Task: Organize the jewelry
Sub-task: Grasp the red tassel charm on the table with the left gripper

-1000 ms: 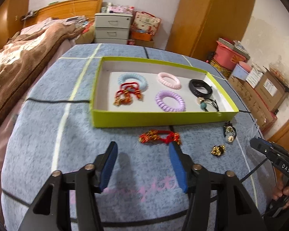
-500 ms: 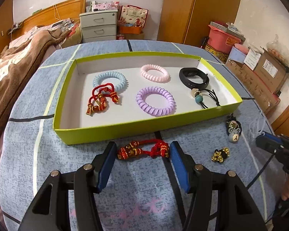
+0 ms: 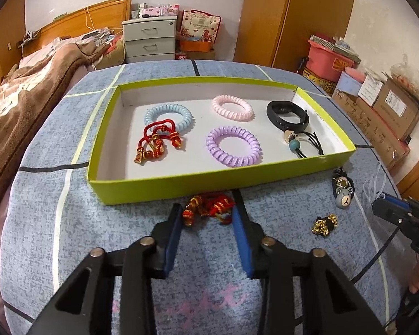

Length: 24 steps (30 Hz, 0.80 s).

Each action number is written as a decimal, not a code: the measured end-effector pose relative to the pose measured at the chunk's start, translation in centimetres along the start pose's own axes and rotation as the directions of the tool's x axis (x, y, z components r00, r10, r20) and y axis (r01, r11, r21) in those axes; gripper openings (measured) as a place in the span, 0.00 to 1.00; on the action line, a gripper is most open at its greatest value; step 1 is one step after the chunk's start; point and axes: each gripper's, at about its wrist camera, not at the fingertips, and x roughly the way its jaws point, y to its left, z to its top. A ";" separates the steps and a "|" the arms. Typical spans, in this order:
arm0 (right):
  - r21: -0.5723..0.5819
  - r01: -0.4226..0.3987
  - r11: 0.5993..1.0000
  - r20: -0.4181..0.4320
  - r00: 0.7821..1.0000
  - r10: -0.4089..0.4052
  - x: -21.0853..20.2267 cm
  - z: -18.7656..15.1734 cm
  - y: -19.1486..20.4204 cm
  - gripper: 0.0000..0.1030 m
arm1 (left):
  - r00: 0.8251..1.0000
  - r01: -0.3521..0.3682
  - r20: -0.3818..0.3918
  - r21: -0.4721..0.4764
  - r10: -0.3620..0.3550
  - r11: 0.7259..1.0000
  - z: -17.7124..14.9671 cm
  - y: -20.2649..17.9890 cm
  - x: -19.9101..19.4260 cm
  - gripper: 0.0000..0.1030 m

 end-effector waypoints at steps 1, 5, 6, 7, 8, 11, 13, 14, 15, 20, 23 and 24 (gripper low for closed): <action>-0.001 0.001 1.000 0.000 1.000 -0.001 0.0 0.0 0.0 0.18 | 1.000 0.004 0.000 -0.003 -0.004 1.000 0.0 0.0 0.0 0.23; -0.001 0.002 1.000 0.001 1.000 -0.002 0.0 0.0 0.1 0.18 | 1.000 0.006 0.002 -0.005 -0.006 1.000 -0.1 0.0 -0.1 0.16; 0.000 0.002 1.000 0.002 1.000 -0.002 -0.1 0.0 0.1 0.18 | 1.000 0.007 0.002 -0.006 -0.007 1.000 -0.1 0.0 -0.1 0.15; 0.000 0.004 1.000 0.001 1.000 -0.004 0.0 0.0 0.2 0.18 | 1.000 0.008 0.003 -0.007 -0.008 1.000 -0.1 0.0 -0.1 0.15; 0.000 0.004 1.000 0.002 1.000 -0.004 0.0 0.0 0.2 0.18 | 1.000 0.009 0.004 -0.012 -0.009 1.000 -0.2 0.1 -0.2 0.15; 0.001 0.005 1.000 0.002 1.000 -0.005 -0.1 -0.1 0.2 0.18 | 1.000 0.009 0.015 -0.020 -0.008 1.000 -0.4 0.1 -0.5 0.14; 0.000 0.005 1.000 0.005 1.000 -0.005 -0.1 -0.1 0.2 0.18 | 1.000 0.015 0.024 -0.021 -0.014 1.000 -0.5 0.2 -0.9 0.14; -0.001 0.005 1.000 0.006 1.000 -0.005 -0.1 -0.1 0.3 0.18 | 0.999 0.010 0.032 -0.025 -0.009 1.000 -0.6 0.2 -1.1 0.14; -0.003 0.006 1.000 0.007 1.000 -0.006 -0.1 -0.1 0.3 0.18 | 0.999 0.010 0.038 -0.023 -0.009 1.000 -0.6 0.2 -1.4 0.14; -0.014 0.006 1.000 0.010 1.000 -0.006 -0.3 -0.1 0.7 0.18 | 0.998 0.025 0.053 -0.030 -0.023 0.999 -0.6 0.3 -2.3 0.14; -0.022 0.006 1.000 0.020 1.000 -0.005 -0.6 0.4 1.2 0.18 | 0.998 0.031 0.061 -0.038 -0.028 0.999 -0.5 0.6 -2.7 0.14; -0.024 0.004 1.000 0.025 1.000 -0.003 -0.8 0.6 1.3 0.18 | 0.997 0.035 0.065 -0.042 -0.033 0.999 -0.3 0.7 -2.9 0.14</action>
